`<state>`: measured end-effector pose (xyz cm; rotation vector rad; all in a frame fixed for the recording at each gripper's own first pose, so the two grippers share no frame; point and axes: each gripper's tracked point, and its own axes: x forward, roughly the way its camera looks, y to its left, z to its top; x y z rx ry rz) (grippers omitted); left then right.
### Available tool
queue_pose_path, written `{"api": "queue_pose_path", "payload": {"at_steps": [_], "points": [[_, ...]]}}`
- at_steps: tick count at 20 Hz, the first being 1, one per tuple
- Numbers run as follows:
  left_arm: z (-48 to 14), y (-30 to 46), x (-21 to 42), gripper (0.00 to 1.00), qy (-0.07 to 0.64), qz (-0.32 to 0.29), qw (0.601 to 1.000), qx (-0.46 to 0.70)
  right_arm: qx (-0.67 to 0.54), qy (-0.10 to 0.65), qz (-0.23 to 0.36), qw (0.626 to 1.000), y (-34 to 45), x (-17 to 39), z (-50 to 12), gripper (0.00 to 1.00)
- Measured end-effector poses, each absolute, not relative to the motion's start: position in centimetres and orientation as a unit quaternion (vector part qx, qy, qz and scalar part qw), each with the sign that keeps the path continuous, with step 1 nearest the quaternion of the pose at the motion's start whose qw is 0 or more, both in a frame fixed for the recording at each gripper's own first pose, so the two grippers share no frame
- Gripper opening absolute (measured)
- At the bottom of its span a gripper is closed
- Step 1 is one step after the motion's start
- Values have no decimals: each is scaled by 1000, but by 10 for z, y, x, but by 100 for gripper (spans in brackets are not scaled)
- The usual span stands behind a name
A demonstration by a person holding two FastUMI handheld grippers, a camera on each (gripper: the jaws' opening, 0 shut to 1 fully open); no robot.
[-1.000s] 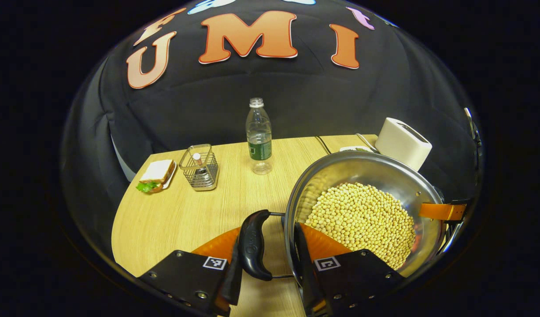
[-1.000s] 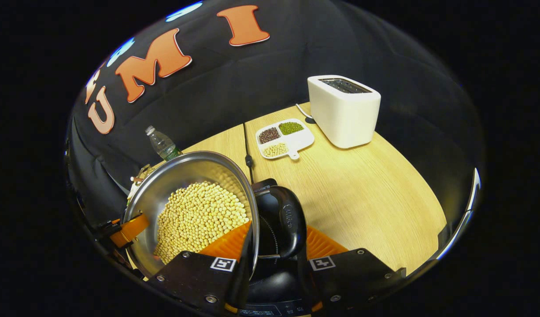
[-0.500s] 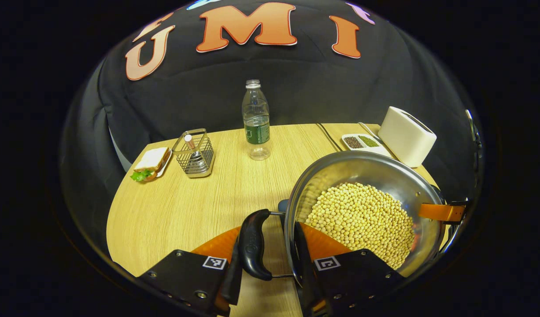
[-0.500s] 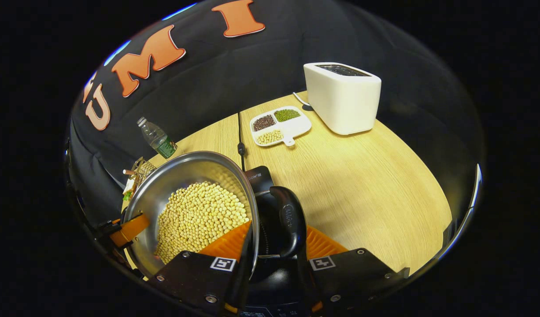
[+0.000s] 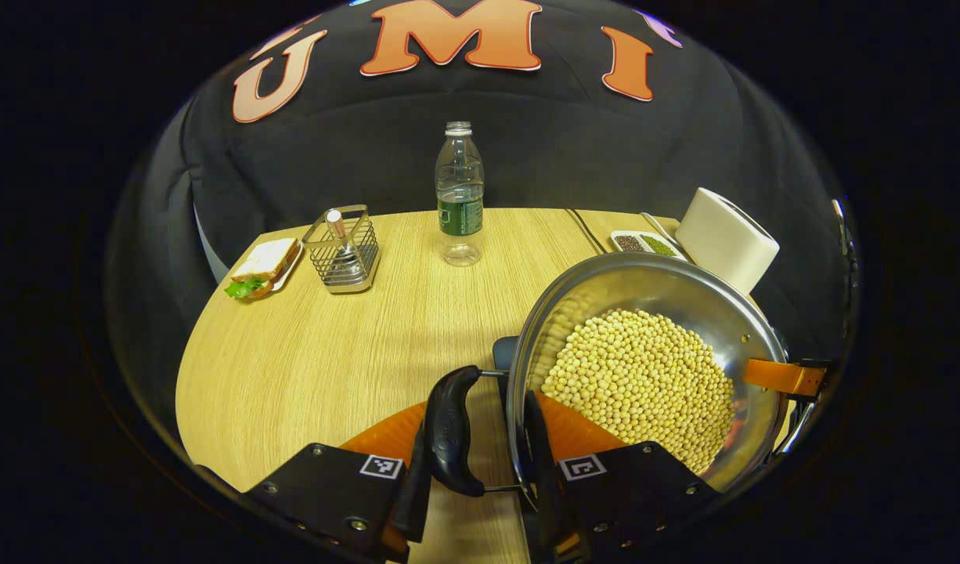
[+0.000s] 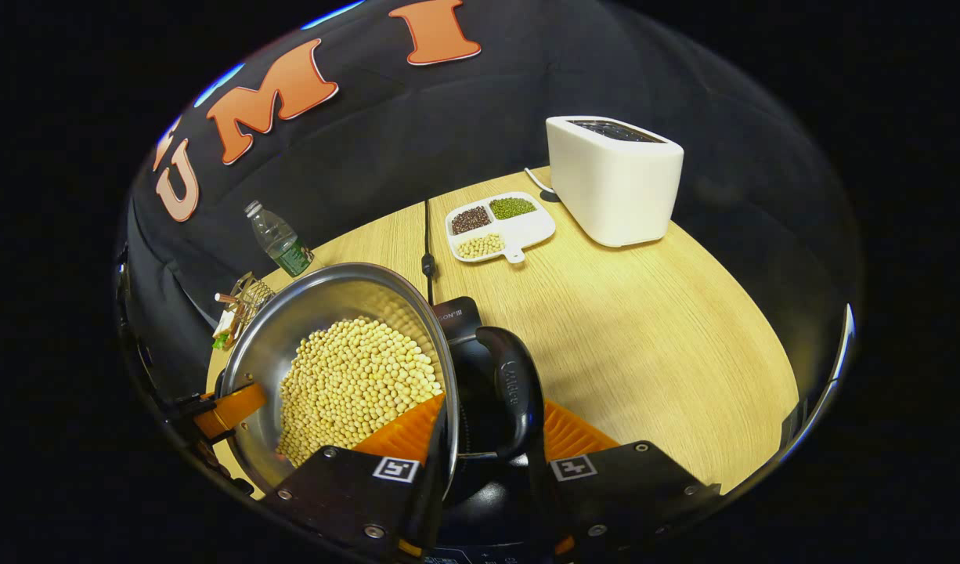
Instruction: First push the handle of the pot to place it horizontally, then grasp the pot with both hands and set it on the induction cooktop.
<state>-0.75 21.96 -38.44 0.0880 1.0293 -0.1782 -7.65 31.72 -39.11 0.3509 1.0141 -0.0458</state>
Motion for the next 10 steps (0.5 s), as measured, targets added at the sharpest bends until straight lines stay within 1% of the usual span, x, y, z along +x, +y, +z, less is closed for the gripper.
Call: {"api": "queue_pose_path", "payload": {"at_steps": [1,2,3,4,5,6,7,8,9,10], "points": [[-387,220,-12,58,501,-85,860,37,163,483,-24,860,317,-77,-391,48],[-384,220,-14,58,508,-86,857,33,153,481,-24,863,315,-77,-390,52],[-384,219,-12,63,507,-90,857,34,137,476,-26,868,311,-76,-386,51],[-381,220,-10,64,505,-94,857,36,121,468,-28,875,305,-73,-381,60],[-375,222,-9,63,500,-97,860,38,108,457,-29,882,300,-72,-374,63],[-370,225,-9,65,497,-99,861,41,101,449,-28,887,298,-72,-368,70],[-363,228,-12,72,495,-100,862,39,98,444,-27,890,295,-73,-362,73],[-354,231,-13,74,490,-100,865,36,99,439,-28,893,291,-73,-355,79],[-345,234,-12,78,484,-102,869,30,99,432,-31,896,287,-74,-348,82],[-336,238,-10,78,476,-102,873,30,91,424,-39,900,279,-73,-339,84]]}}
